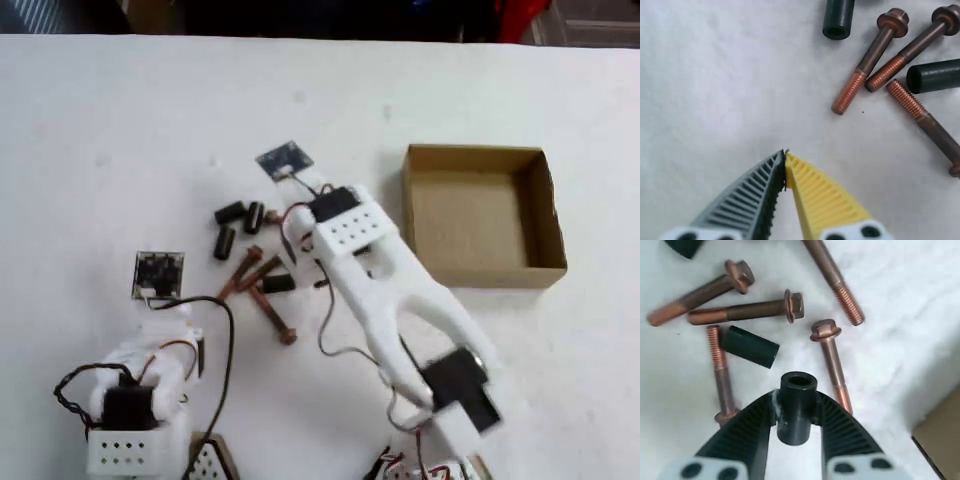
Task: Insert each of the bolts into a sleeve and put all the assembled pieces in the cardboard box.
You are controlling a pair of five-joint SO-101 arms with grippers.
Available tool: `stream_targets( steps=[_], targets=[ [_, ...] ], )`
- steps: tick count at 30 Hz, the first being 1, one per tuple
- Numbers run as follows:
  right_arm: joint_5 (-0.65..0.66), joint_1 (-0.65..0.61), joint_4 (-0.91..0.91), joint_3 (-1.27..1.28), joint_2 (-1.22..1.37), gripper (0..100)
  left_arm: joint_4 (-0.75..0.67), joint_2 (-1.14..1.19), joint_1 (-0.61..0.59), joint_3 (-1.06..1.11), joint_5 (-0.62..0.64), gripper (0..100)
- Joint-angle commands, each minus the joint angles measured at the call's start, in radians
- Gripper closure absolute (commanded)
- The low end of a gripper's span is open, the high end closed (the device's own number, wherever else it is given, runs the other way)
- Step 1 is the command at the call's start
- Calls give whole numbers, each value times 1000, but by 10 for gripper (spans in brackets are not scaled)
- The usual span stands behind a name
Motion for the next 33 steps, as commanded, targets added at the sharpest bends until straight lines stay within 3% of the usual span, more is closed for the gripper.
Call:
stream_targets(
  steps=[1, 8, 20, 33],
  targets=[
    [61, 1, 71, -28, -248, 982, 5, -7, -2, -3, -3, 975],
    [129, 12, 176, 2, -509, 982, 5, -7, -2, -3, -3, 975],
    [129, 10, 171, 233, -921, 982, 5, -7, -2, -3, -3, 975],
    [129, 38, -199, 626, -1227, 981, 5, -7, -2, -3, -3, 975]
  ],
)
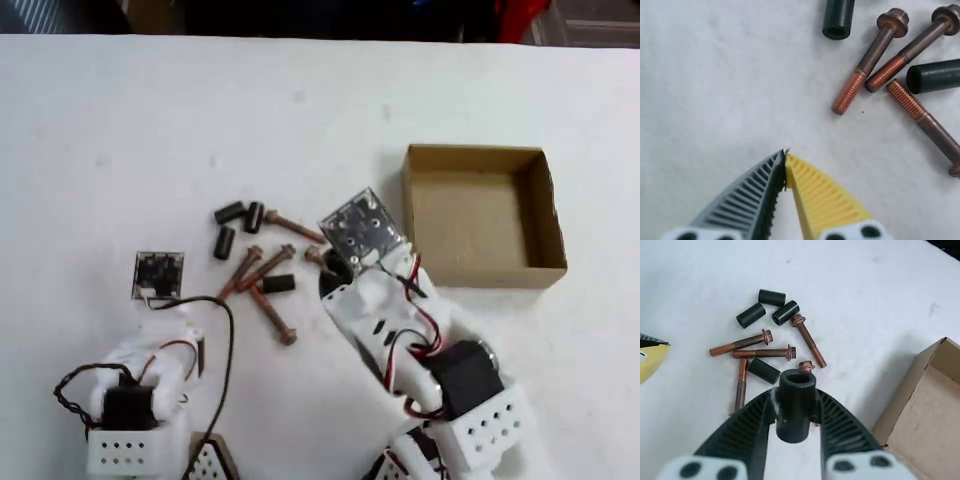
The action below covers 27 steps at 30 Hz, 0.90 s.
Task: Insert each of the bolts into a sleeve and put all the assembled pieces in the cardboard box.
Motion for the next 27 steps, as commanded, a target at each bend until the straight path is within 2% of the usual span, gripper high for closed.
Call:
stream_targets(
  steps=[1, 6, 15, 20, 27],
  targets=[
    [12, 48, -182, 133, -68, 981, 5, -7, -2, -3, -3, 975],
    [5, 113, -375, 293, -108, 981, 5, -7, -2, -3, -3, 975],
    [11, 84, -512, 410, -145, 981, 5, -7, -2, -3, -3, 975],
    [11, 84, -651, 494, -163, 981, 5, -7, -2, -3, -3, 975],
    [12, 91, -671, 563, -257, 981, 5, -7, -2, -3, -3, 974]
  ],
)
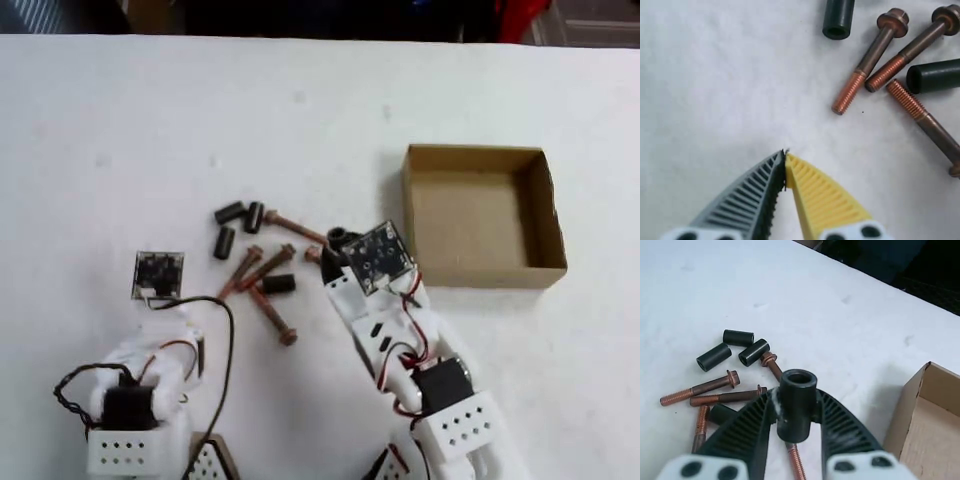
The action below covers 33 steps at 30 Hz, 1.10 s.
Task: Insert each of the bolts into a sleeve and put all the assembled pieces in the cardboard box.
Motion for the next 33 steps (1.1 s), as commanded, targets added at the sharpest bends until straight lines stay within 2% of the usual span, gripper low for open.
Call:
stream_targets(
  steps=[1, 15, 19, 23, 26, 28, 31, 33],
  targets=[
    [12, 2, -27, 17, -79, 981, 5, -7, -2, -3, -3, 974],
    [6, 1, -35, 250, -456, 981, 5, -7, -7, -3, -6, 975],
    [5, 1, -36, 276, -455, 981, 5, -7, -33, -3, -3, 975],
    [5, 1, -82, 299, -452, 981, -2, -8, -125, -11, -9, 973],
    [-51, 2, -134, 325, -447, 981, -94, -8, -208, -8, -18, 973],
    [-138, 12, -140, 325, -456, 981, -178, -8, -260, -3, -107, 973],
    [-272, 18, -142, 325, -463, 981, -272, -8, -352, -9, -313, 975],
    [-321, 18, -139, 325, -463, 981, -304, -8, -387, -9, -379, 976]
  ],
)
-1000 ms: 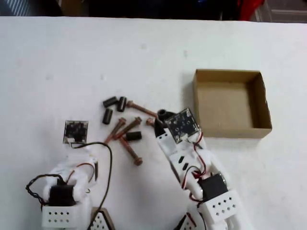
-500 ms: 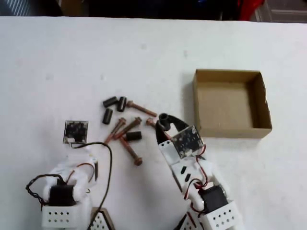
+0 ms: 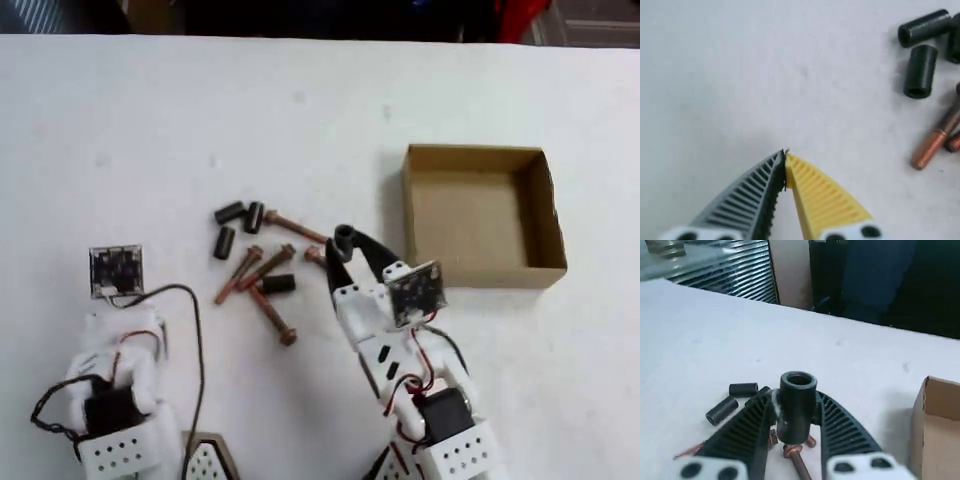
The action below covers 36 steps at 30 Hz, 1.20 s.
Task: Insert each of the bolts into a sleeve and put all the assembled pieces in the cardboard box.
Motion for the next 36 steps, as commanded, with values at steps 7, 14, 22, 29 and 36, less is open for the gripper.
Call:
stream_targets(
  steps=[7, 14, 22, 29, 36],
  targets=[
    [52, 7, -21, 9, -18, 981, 37, -7, -68, -163, -313, 976],
    [83, 8, -25, 9, -18, 981, 163, -5, -68, -361, -404, 976],
    [-26, 7, -27, 9, -22, 981, 181, 275, -68, -509, -451, 976],
    [-23, 2, 10, 9, -19, 981, 265, 783, -8, -775, -446, 973],
    [-23, 5, 25, 9, -18, 981, 408, 1201, 166, -996, -393, 973]
  ],
)
